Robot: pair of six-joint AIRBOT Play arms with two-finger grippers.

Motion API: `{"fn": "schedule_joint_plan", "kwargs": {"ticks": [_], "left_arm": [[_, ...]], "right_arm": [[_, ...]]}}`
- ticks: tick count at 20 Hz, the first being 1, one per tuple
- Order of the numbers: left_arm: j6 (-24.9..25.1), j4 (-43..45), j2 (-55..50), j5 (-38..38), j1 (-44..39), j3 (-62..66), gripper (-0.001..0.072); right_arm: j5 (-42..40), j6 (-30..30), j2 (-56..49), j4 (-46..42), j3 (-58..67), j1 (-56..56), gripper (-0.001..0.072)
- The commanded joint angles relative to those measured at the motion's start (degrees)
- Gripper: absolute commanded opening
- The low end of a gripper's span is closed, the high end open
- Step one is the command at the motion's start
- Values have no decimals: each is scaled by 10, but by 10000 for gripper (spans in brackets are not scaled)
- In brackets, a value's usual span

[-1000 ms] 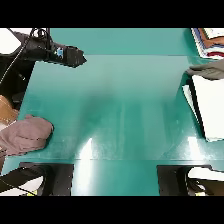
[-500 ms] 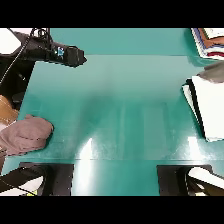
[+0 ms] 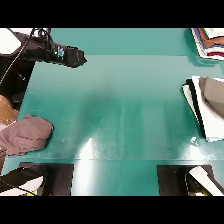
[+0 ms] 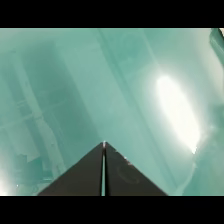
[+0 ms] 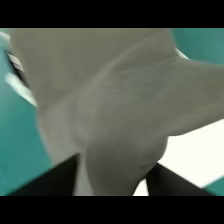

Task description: Fold the shirts.

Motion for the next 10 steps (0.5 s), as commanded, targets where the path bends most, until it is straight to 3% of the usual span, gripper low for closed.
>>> {"fn": "schedule_joint_plan", "kwargs": {"ticks": [1, 6, 10], "left_arm": [[3, 1, 0, 0, 0, 0, 30], [2, 1, 0, -2, 0, 0, 30], [2, 2, 0, -3, 0, 0, 30]], "right_arm": [[3, 21, 22, -105, -51, -34, 675], [3, 20, 22, 50, 35, 49, 674], [-27, 22, 22, 59, 102, 241, 674]]}}
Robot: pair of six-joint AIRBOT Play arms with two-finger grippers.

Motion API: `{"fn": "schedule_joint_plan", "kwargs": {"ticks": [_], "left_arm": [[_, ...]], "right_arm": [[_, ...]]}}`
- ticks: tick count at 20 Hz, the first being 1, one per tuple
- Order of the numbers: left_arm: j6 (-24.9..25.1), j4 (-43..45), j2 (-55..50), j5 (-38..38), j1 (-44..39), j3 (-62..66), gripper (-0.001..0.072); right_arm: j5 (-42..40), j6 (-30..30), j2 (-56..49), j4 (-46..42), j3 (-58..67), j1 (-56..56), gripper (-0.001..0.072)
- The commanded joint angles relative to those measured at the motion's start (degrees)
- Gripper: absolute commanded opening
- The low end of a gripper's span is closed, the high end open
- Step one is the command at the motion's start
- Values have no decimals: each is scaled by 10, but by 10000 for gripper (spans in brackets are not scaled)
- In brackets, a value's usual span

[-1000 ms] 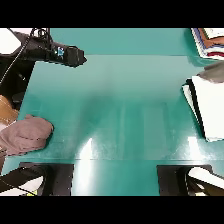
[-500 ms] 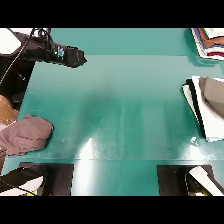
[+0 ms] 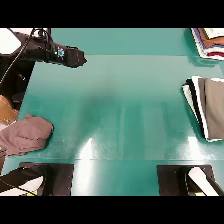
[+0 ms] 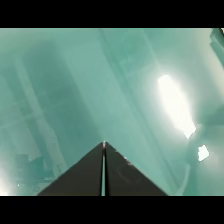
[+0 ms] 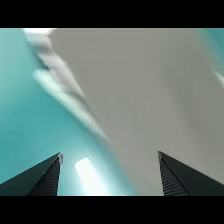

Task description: Fold the shirts.

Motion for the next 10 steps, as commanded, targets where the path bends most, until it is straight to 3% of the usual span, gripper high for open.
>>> {"fn": "schedule_joint_plan", "kwargs": {"ticks": [1, 4, 6, 8, 9, 10], "left_arm": [[0, 0, 0, -10, 0, 0, 30], [0, -2, 0, -17, 0, 0, 30], [0, -2, 0, -6, 0, 1, 30], [0, -2, 0, 6, 0, 1, 30], [0, -2, 0, 12, 0, 1, 30], [0, -2, 0, 16, 0, 1, 30]], "right_arm": [[-28, 2, 1, 23, 50, 160, 673], [-59, 2, 1, 22, 57, 292, 642], [-74, 2, 1, 20, 56, 365, 417], [-90, 2, 1, 17, 56, 421, 63], [-96, 2, 1, 17, 56, 442, 19], [-99, 2, 1, 17, 56, 456, 19]]}}
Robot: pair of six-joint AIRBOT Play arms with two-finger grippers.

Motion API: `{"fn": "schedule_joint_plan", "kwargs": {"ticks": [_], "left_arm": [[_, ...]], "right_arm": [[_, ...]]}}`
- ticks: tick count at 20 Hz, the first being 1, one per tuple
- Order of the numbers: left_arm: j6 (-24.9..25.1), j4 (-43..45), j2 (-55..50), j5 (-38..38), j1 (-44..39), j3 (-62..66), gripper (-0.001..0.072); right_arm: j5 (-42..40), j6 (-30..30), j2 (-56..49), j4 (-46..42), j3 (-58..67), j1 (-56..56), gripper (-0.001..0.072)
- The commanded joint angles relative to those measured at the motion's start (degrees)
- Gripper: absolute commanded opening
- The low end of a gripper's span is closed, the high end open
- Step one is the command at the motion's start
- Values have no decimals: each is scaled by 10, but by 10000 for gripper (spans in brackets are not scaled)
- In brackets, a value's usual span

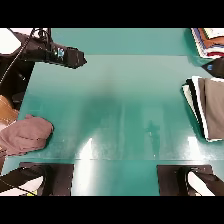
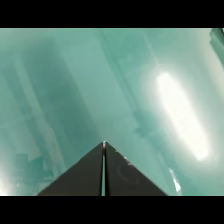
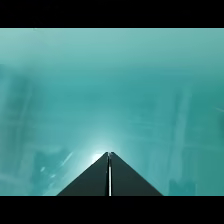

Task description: Fold the shirts.

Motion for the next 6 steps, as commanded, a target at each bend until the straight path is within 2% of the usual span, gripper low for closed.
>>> {"fn": "schedule_joint_plan", "kwargs": {"ticks": [1, 6], "left_arm": [[0, 0, 0, 18, 0, 1, 30], [0, 0, 0, 27, 0, 1, 30]], "right_arm": [[-28, -1, 0, -1, 3, 80, 19], [-25, -1, 0, 1, 3, 87, 19]]}}
